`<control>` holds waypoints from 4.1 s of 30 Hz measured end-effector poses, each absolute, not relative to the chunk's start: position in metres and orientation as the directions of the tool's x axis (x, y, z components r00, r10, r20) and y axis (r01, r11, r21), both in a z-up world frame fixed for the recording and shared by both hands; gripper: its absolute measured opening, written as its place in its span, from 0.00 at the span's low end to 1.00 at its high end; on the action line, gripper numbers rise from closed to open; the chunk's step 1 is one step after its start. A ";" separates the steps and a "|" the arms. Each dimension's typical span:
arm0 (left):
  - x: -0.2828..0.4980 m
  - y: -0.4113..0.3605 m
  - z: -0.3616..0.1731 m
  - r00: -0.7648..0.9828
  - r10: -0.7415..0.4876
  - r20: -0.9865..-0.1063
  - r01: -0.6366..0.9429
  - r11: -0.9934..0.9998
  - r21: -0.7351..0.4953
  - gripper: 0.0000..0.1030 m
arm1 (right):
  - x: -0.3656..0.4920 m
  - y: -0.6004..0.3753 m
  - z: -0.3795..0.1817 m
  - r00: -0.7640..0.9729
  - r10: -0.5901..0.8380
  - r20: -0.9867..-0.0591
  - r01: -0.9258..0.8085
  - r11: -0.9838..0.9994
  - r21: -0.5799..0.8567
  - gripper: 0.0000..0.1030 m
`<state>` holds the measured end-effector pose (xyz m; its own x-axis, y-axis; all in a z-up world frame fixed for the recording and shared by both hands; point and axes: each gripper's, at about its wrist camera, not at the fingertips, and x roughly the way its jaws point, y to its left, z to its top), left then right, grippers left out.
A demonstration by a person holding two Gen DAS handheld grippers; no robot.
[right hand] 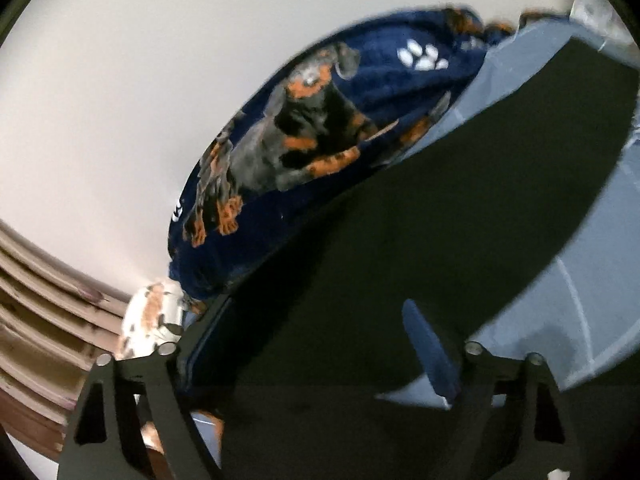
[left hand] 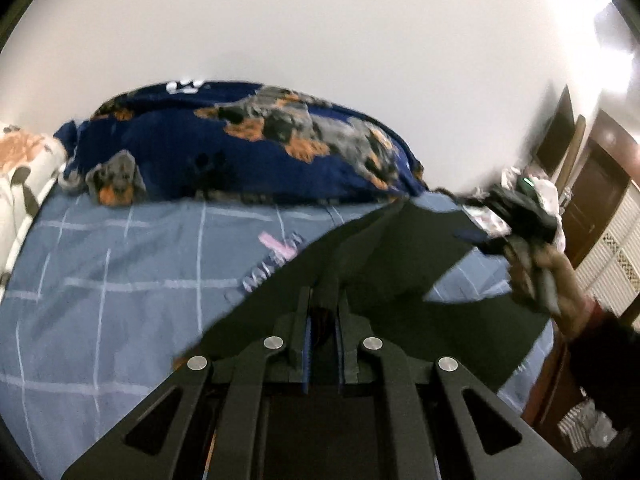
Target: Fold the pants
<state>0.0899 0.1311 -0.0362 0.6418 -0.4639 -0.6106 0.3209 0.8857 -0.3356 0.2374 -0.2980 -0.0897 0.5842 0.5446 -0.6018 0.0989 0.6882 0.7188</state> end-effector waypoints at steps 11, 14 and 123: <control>0.061 0.126 -0.055 0.587 -0.471 -0.658 0.254 0.880 -0.402 0.11 | 0.317 -0.304 -0.152 0.489 0.628 -0.605 0.254 0.561 0.788 0.35; 0.059 0.126 -0.056 0.577 -0.460 -0.675 0.249 0.886 -0.392 0.11 | 0.322 -0.304 -0.160 0.467 0.636 -0.614 0.275 0.556 0.784 0.08; 0.024 0.074 -0.144 0.406 -0.307 -0.861 0.330 0.928 -0.175 0.59 | -0.056 -0.624 -0.194 0.791 0.205 -0.577 0.509 0.304 0.805 0.06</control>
<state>0.0238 0.0745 -0.1444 0.4062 -0.3068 -0.8607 0.3300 0.9276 -0.1749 -0.0556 -0.6239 -0.1942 0.7906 0.2052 -0.5769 0.5088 0.3040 0.8054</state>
